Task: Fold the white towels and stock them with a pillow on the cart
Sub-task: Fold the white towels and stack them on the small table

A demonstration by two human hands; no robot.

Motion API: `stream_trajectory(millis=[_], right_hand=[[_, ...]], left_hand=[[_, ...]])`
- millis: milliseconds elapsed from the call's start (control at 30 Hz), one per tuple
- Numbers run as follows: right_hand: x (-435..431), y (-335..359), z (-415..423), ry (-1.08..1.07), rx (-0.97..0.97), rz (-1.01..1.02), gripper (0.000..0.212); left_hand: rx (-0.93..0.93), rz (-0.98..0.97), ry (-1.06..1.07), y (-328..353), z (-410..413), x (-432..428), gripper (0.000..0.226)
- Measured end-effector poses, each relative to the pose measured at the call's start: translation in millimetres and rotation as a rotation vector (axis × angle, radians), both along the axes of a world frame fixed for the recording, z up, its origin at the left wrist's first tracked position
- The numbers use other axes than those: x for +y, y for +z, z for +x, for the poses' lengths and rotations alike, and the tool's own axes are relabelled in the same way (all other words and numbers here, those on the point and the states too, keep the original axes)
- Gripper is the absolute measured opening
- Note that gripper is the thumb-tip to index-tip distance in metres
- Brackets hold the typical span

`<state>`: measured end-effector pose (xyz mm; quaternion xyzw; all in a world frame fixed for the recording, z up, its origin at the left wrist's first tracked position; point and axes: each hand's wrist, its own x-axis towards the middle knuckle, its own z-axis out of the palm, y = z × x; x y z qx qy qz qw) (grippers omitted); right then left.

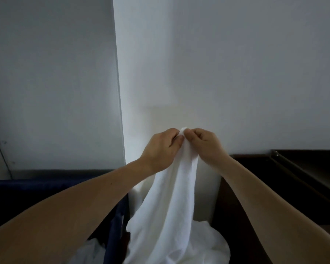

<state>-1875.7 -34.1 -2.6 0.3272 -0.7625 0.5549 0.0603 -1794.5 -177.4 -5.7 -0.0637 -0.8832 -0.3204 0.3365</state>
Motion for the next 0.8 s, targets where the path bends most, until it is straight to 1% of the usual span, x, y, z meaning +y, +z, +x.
stream_trajectory(millis=[33,67,133,200,267,300,367,400,433,500,533,567,667,700,800], right_hand=[[-1,5,1,-0.016,0.037,0.057,0.031],[-2,9,3,-0.027,0.074,0.099,0.031],[-5,13,6,-0.039,0.145,0.146,0.027],[-9,16,8,-0.046,0.183,0.101,0.024],[-14,26,11,-0.076,0.19,-0.021,0.023],[-16,35,12,-0.099,0.199,-0.088,0.022],[-20,60,12,-0.153,0.239,-0.204,0.023],[-22,73,12,-0.175,0.255,-0.259,0.024],[-24,86,10,-0.191,0.27,-0.31,0.024],[-28,106,9,-0.209,0.299,-0.354,0.024],[-31,112,9,-0.211,0.309,-0.351,0.024],[-34,115,8,-0.212,0.319,-0.347,0.024],[-42,112,7,-0.216,0.321,-0.342,0.025],[-45,108,6,-0.213,0.311,-0.331,0.025],[-50,96,5,-0.203,0.267,-0.296,0.024]], left_hand=[[-0.021,-0.017,0.006,2,-1,-2,0.039],[-0.044,-0.029,0.008,2,-2,-4,0.04],[-0.075,0.002,0.003,2,-2,-7,0.04],[-0.065,0.055,-0.006,1,-1,-10,0.032],[-0.068,0.107,-0.03,4,2,-14,0.01],[-0.07,0.129,-0.053,6,4,-17,0.011],[-0.034,0.124,-0.096,5,9,-23,0.056],[-0.004,0.1,-0.085,4,12,-27,0.071],[0.034,0.055,-0.073,1,15,-29,0.076],[0.092,-0.045,-0.048,-8,20,-32,0.07],[0.09,-0.044,-0.047,-14,21,-33,0.063],[0.067,0.004,-0.052,-19,22,-33,0.057],[-0.091,0.275,-0.118,-30,23,-38,0.04],[-0.167,0.324,-0.146,-30,22,-41,0.034],[-0.365,0.375,-0.249,-29,21,-47,0.024]])
